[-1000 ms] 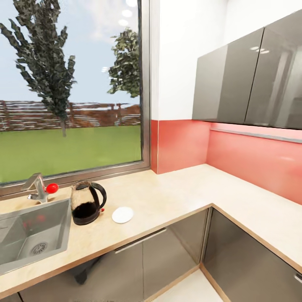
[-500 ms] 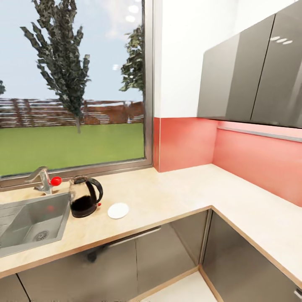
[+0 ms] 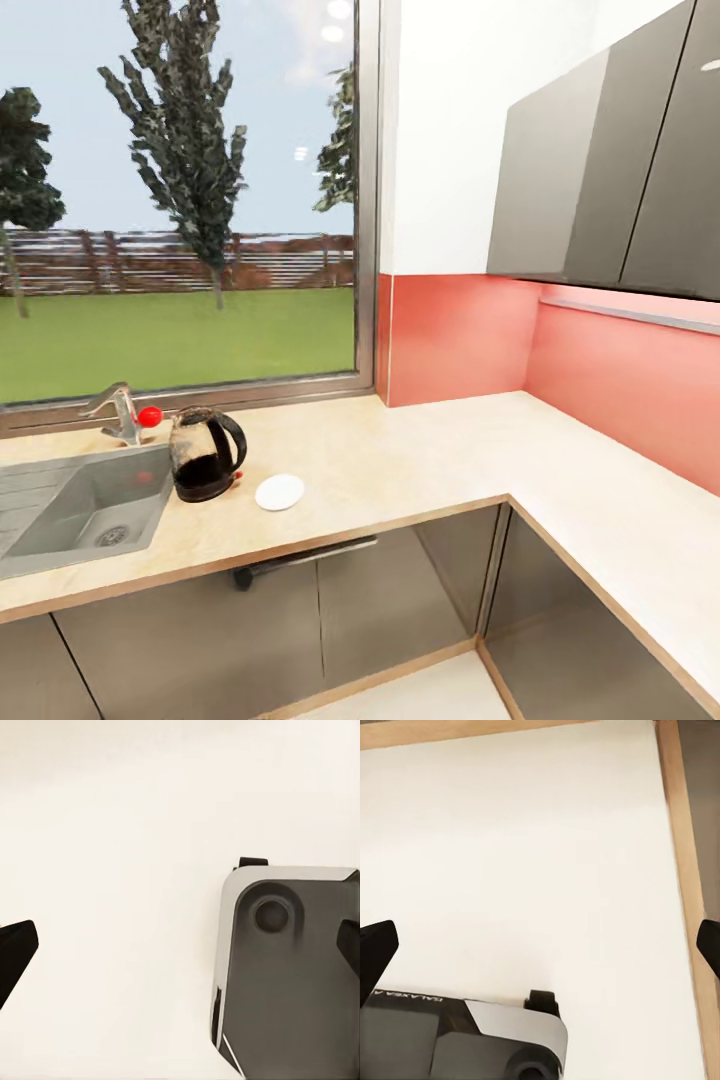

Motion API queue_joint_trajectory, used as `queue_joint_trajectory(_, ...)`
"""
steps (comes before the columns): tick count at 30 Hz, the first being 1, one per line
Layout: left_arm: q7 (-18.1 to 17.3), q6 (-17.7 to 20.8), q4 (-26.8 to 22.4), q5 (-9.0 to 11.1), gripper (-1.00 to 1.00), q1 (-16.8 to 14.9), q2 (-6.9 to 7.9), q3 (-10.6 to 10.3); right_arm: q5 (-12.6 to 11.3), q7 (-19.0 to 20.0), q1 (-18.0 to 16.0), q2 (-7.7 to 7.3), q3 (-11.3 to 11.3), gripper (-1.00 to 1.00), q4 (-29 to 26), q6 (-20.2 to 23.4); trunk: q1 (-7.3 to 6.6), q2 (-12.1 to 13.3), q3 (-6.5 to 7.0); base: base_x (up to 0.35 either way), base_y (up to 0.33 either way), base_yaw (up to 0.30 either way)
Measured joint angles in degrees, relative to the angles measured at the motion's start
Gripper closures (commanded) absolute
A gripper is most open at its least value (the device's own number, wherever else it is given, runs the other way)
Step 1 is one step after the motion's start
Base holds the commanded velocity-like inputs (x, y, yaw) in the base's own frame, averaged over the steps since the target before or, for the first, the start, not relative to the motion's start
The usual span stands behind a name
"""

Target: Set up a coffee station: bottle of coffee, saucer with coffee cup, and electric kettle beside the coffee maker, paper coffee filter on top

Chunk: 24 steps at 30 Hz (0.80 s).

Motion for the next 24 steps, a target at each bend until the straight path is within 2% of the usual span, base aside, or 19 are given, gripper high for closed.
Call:
queue_joint_trajectory(15,0.0,-0.06,0.06,-0.01,-1.0,0.0,0.0,0.09,-0.11,-0.12,0.0,0.14,-0.01,-1.0,-0.11,0.31,0.0,0.0,-0.72,0.0,-0.004,0.239)
queue_joint_trajectory(19,0.01,-0.14,0.0,0.05,-1.0,0.0,0.0,0.09,-0.16,-0.05,0.0,0.07,-0.07,-1.0,-0.16,0.15,0.0,0.0,-0.75,0.0,0.0,0.073)
queue_joint_trajectory(24,0.0,-0.16,-0.02,0.07,-1.0,0.0,0.0,0.09,-0.1,0.37,0.0,0.03,0.02,-1.0,-0.29,0.23,0.03,0.0,-0.76,-0.274,0.0,0.006)
